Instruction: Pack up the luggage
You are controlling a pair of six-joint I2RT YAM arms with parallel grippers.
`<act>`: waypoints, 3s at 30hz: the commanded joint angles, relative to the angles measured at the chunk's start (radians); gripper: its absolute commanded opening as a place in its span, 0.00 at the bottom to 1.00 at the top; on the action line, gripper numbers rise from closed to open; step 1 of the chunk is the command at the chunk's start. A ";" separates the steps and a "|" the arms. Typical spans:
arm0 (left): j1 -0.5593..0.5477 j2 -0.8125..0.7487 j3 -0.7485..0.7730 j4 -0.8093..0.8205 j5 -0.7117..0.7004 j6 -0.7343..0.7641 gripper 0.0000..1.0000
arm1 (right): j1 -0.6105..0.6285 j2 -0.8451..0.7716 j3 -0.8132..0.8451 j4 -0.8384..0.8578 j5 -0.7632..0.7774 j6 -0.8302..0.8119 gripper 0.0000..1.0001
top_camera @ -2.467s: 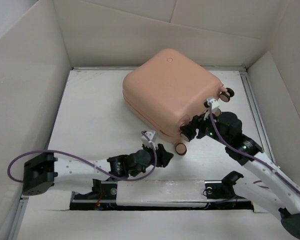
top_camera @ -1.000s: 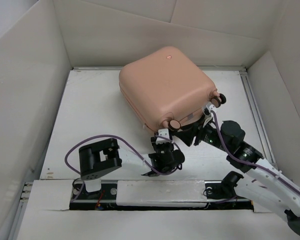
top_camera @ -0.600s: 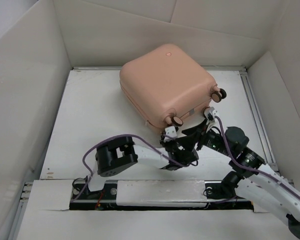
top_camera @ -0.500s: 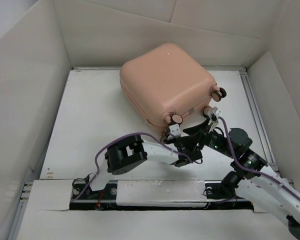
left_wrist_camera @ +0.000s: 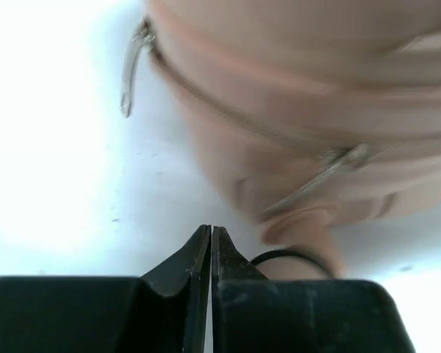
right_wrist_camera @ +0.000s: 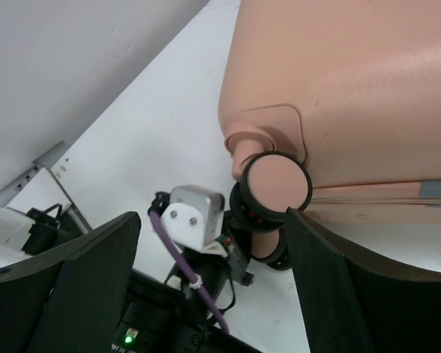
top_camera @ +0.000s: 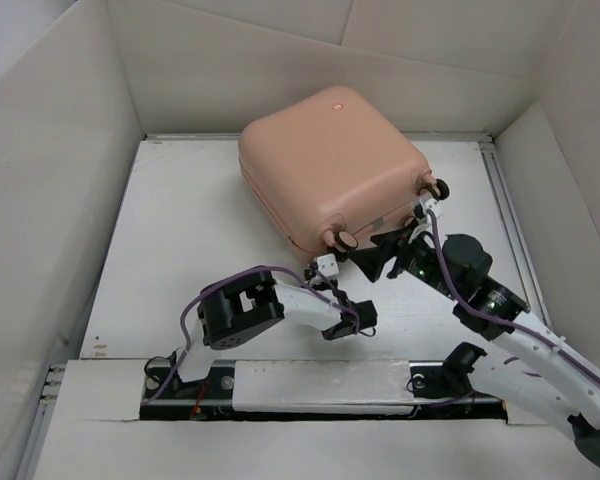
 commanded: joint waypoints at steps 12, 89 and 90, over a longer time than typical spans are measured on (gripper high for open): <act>-0.014 -0.064 -0.223 -0.471 -0.254 -1.027 0.00 | -0.001 0.459 0.290 -0.155 0.050 -0.113 1.00; 0.583 -1.458 -0.894 1.001 1.455 0.885 0.54 | 0.123 0.724 -0.546 1.587 0.541 -0.056 0.24; 0.583 -1.459 -0.903 1.001 1.455 0.885 0.52 | 0.137 0.735 -0.546 1.600 0.576 -0.057 0.22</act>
